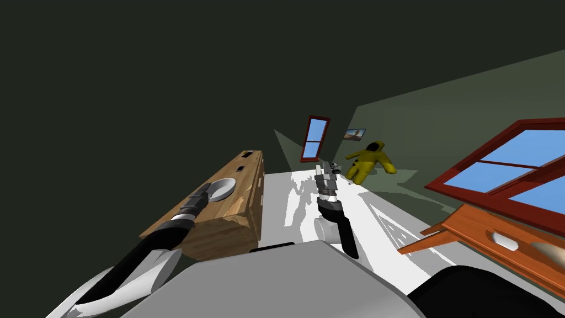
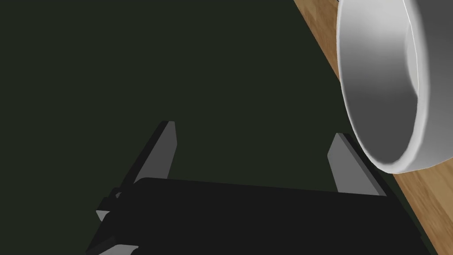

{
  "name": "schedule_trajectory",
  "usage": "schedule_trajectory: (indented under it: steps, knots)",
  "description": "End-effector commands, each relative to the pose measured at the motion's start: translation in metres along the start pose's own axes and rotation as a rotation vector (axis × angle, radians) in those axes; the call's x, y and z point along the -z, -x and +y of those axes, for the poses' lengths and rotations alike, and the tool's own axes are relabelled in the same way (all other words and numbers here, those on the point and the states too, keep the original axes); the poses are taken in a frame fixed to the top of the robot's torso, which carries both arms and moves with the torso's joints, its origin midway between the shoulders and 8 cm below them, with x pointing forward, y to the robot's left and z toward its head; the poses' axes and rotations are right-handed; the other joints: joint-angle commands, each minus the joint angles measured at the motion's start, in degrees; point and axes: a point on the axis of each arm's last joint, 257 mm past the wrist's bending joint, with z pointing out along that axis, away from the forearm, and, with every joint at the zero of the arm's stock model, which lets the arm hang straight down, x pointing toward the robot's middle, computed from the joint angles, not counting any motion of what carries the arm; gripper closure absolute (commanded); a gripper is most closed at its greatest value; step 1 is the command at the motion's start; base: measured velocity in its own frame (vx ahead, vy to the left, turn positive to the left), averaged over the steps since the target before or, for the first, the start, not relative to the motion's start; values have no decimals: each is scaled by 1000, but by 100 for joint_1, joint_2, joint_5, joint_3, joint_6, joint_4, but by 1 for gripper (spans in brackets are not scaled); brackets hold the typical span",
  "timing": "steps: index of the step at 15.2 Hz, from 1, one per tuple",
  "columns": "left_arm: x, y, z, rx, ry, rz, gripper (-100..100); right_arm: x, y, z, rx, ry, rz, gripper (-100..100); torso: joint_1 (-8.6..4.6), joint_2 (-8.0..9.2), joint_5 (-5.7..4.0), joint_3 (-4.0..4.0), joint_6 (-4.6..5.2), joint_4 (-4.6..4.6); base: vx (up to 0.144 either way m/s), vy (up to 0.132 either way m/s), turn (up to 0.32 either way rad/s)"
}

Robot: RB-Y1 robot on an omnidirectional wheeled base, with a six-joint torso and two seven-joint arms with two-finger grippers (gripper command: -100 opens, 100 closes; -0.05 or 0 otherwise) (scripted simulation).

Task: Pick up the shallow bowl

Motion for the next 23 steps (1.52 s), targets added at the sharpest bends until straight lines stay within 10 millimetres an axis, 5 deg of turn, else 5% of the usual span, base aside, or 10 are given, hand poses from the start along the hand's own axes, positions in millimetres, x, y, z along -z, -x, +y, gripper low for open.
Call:
schedule_trajectory:
  steps: [1, 23]
  knots:
    - [-2, 13, 11, -2, 47, -9, -100, 0, 0, 0, 0, 0, 0, 0, 0, 0, 0, 0, 0, 0, -17, -18, -91]
    - [17, 91, 106, 38, 467, -73, -100, 0, 0, 0, 0, 0, 0, 0, -16, -5, -3, -3, 2, -1, -5, -34, -75]
